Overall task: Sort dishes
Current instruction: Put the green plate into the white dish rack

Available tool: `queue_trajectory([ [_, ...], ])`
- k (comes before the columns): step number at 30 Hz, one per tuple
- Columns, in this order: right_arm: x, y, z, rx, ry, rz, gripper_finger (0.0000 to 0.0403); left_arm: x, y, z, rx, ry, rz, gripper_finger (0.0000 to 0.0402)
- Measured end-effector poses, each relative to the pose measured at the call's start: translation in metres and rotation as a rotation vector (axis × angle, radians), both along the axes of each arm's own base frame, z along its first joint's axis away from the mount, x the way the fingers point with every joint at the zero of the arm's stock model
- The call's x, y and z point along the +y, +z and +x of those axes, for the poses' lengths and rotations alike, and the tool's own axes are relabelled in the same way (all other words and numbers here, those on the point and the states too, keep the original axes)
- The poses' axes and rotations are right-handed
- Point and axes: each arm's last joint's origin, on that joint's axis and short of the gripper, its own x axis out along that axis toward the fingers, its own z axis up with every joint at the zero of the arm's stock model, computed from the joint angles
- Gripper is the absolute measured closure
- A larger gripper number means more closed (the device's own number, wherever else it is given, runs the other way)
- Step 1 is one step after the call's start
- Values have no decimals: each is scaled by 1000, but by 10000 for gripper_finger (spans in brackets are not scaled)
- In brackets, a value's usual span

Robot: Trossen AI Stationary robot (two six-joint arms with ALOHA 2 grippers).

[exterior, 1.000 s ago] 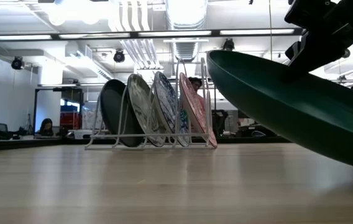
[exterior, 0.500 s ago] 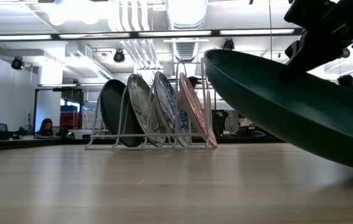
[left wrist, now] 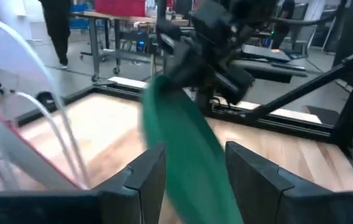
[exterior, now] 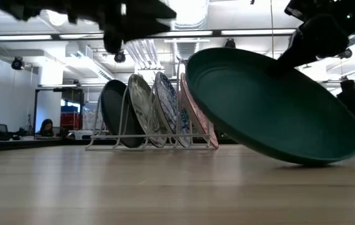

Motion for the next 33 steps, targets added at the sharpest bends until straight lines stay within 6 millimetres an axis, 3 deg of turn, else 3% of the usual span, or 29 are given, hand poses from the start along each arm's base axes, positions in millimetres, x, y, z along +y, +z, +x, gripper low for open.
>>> queue_trajectory([
  [4,-1,4,1,-17,-22,-92,403,-10,-18,18,33,21,16,248],
  [11,6,12,4,-51,48,-187,403,-20,-17,42,103,73,46,248],
  [23,24,16,-3,-53,97,-337,403,-20,-16,32,73,254,-118,247],
  [33,28,18,-4,-75,109,-340,403,-23,-18,35,90,137,-223,214],
])
